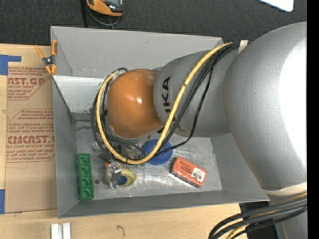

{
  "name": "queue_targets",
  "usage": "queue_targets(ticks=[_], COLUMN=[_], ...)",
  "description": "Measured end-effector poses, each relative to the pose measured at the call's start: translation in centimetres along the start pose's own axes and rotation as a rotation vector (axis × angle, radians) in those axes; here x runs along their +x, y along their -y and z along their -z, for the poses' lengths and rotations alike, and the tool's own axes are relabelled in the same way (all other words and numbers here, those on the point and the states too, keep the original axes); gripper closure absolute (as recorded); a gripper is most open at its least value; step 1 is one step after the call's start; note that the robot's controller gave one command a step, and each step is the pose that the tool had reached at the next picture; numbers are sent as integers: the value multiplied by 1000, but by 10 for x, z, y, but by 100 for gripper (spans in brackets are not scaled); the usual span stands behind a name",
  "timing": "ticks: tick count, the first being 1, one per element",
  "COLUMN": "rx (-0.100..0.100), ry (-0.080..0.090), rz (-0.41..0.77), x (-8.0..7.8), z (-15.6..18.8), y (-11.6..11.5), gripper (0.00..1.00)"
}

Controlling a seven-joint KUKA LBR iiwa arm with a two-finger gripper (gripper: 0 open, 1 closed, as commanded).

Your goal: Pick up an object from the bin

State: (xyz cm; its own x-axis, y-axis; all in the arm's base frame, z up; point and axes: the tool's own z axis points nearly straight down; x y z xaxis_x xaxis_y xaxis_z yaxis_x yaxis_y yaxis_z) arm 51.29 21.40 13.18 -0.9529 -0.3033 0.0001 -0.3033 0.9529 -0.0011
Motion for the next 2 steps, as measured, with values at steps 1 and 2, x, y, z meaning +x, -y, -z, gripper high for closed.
queue_targets(ticks=[1,2], rx=[-4,-2], ry=[2,-2], rz=[-114,-249], x=[-1,-2], z=[-9,-35], y=[25,60], gripper=[0,0])
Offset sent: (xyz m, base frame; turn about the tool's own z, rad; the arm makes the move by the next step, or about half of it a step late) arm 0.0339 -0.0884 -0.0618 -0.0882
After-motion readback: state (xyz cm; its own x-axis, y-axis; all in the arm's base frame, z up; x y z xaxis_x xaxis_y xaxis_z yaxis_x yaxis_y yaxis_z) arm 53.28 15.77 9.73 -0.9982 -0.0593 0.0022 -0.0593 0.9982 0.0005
